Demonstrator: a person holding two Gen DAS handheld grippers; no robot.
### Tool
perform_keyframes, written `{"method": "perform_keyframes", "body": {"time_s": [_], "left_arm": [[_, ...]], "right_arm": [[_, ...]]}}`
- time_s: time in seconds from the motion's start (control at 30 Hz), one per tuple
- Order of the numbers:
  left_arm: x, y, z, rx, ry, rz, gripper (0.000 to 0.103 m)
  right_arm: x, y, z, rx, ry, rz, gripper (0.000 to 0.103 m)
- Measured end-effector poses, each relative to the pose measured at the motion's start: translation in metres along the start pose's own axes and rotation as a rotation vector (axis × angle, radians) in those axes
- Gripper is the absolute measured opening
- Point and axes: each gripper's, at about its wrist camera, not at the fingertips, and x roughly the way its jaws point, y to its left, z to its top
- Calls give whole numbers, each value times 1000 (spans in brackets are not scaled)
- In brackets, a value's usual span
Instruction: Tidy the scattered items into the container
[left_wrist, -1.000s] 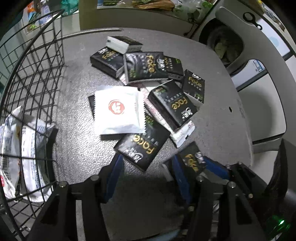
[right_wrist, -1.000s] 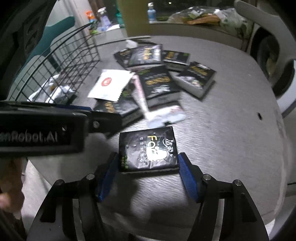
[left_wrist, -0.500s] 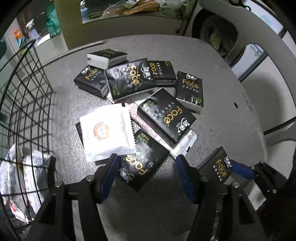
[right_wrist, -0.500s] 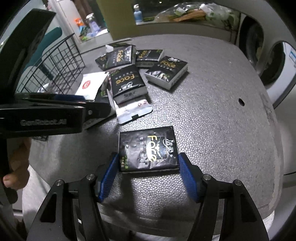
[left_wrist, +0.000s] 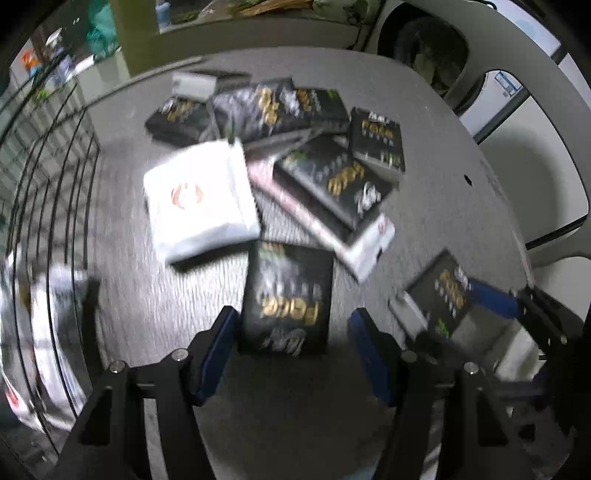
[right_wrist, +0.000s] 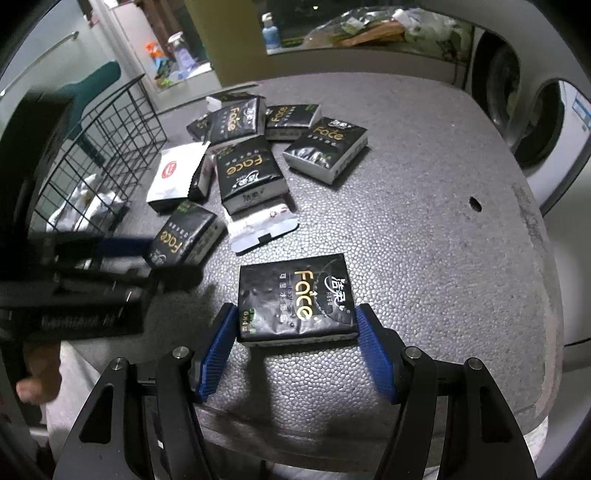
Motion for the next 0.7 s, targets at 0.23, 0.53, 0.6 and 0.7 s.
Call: {"method": "perform_keyframes", "body": {"time_s": [0.23,0.53,0.6,0.7], "left_arm": [[-4,-1,-5,3,-25,15,69],[6,0,13,10,-23,34,69],[6,0,15,10,-24,30,69],[6,-1,17,4,-27,43,59]], "right_arm": [[1,-1,-1,-8,3,-17,65],[11,1,2,-26,-5,-46,68],[11,-1,3,-19,-4,-34,68],[9,-3,2,-10,-1,-22,66]]}}
